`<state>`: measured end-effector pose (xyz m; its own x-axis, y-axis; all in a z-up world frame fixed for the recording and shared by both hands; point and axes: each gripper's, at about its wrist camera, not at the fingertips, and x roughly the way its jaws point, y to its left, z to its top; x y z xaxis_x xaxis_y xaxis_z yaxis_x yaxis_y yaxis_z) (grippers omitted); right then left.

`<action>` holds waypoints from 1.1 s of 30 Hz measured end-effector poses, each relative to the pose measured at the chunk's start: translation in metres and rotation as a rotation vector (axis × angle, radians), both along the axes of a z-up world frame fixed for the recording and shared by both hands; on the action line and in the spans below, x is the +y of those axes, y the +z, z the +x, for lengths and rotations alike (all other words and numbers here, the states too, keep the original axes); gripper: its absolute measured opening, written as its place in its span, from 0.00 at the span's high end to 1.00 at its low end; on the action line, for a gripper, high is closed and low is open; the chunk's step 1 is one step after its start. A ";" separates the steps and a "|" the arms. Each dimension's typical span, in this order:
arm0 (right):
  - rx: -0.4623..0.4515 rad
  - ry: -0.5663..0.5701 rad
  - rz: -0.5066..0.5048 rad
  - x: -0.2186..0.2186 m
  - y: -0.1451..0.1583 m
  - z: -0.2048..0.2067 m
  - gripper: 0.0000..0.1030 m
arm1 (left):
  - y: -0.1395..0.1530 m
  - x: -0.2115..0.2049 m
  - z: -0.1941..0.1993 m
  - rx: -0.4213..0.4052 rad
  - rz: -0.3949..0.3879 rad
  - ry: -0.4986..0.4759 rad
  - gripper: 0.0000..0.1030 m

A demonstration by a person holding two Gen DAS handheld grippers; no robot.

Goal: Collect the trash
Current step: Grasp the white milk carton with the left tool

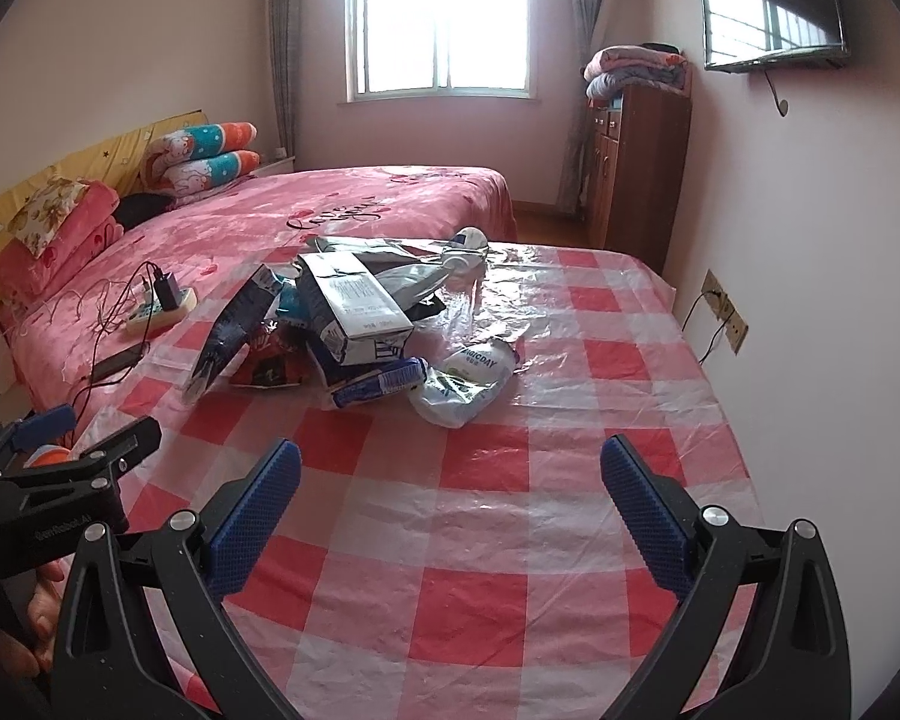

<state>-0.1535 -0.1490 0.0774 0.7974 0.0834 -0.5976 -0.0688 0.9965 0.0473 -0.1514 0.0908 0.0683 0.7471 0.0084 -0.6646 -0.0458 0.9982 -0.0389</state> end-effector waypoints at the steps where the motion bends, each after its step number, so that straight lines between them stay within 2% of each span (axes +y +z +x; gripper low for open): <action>1: 0.004 0.002 0.010 -0.002 -0.001 0.001 0.04 | -0.002 0.001 0.001 0.005 0.000 0.001 0.04; 8: 0.078 0.017 0.150 -0.025 -0.014 0.020 0.04 | -0.012 0.012 0.012 0.030 -0.048 -0.018 0.04; 11: 0.110 0.036 0.218 -0.036 -0.021 0.031 0.04 | -0.014 0.019 0.018 0.037 -0.102 -0.035 0.04; 16: 0.116 0.092 0.267 -0.037 -0.020 0.047 0.05 | -0.012 0.027 0.037 0.025 -0.132 -0.053 0.04; 19: 0.119 0.147 0.281 -0.030 -0.015 0.062 0.08 | -0.012 0.031 0.058 0.028 -0.138 -0.076 0.04; 21: 0.124 0.183 0.285 -0.023 -0.011 0.075 0.19 | -0.012 0.033 0.070 0.033 -0.133 -0.078 0.04; 24: 0.142 0.234 0.315 -0.014 -0.008 0.099 0.19 | -0.013 0.037 0.091 0.045 -0.163 -0.097 0.04; 30: 0.220 0.309 0.396 -0.002 -0.013 0.147 0.19 | -0.018 0.049 0.130 0.083 -0.253 -0.129 0.04; 33: 0.271 0.325 0.429 0.001 -0.022 0.169 0.19 | -0.022 0.059 0.149 0.101 -0.362 -0.162 0.04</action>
